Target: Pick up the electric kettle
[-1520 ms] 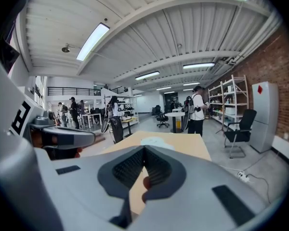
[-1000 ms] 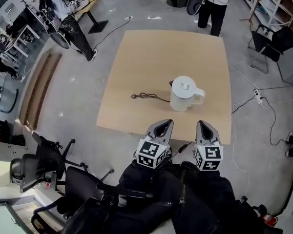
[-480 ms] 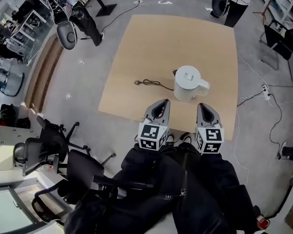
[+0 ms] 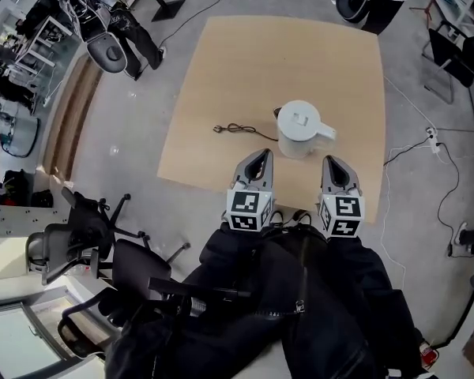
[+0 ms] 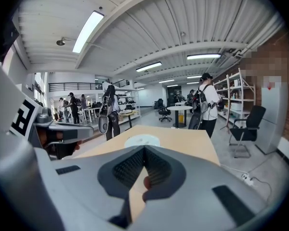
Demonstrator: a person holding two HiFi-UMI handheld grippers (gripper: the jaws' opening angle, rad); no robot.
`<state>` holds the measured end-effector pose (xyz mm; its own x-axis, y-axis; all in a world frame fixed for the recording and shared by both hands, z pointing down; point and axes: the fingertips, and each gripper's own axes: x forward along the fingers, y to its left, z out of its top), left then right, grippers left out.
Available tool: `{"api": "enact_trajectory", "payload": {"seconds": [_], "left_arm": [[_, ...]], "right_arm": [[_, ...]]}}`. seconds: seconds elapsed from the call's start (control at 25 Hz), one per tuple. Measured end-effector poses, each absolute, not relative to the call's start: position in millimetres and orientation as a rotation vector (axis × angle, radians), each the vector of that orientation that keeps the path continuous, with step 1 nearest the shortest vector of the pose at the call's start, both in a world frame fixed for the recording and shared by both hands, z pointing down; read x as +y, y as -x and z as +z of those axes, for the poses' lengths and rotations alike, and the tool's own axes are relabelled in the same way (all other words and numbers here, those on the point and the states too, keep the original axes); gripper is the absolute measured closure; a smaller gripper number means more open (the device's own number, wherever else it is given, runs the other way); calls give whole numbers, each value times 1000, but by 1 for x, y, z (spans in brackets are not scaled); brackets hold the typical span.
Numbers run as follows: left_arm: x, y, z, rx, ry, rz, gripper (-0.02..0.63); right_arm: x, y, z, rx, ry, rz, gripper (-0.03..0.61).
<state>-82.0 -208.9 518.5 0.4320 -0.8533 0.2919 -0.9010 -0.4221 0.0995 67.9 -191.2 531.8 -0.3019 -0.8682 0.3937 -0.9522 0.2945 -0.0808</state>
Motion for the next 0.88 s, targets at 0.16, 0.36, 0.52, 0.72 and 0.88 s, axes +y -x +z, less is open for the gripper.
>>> {"api": "enact_trajectory", "payload": {"seconds": [0.16,0.36,0.52,0.72,0.88], "left_arm": [[-218,80,526,-1548,-2434,309,614],[-229,83,538,-1569,-2397,339,614],[-234,88,553,-1571,-2356,369,614],[-237,95,580,-1574,-2287,418,614],[-239,100,594,-1573,-2238,462,614]], "right_arm": [[-200,-74,534,-2283,-1664,441,575],[-210,-76,544,-2273,-1650,451,575],[-214,-79,560,-2249,-1632,472,575],[-217,-84,588,-2203,-1600,536,575],[-222,-92,601,-2163,-1598,580,575]]}}
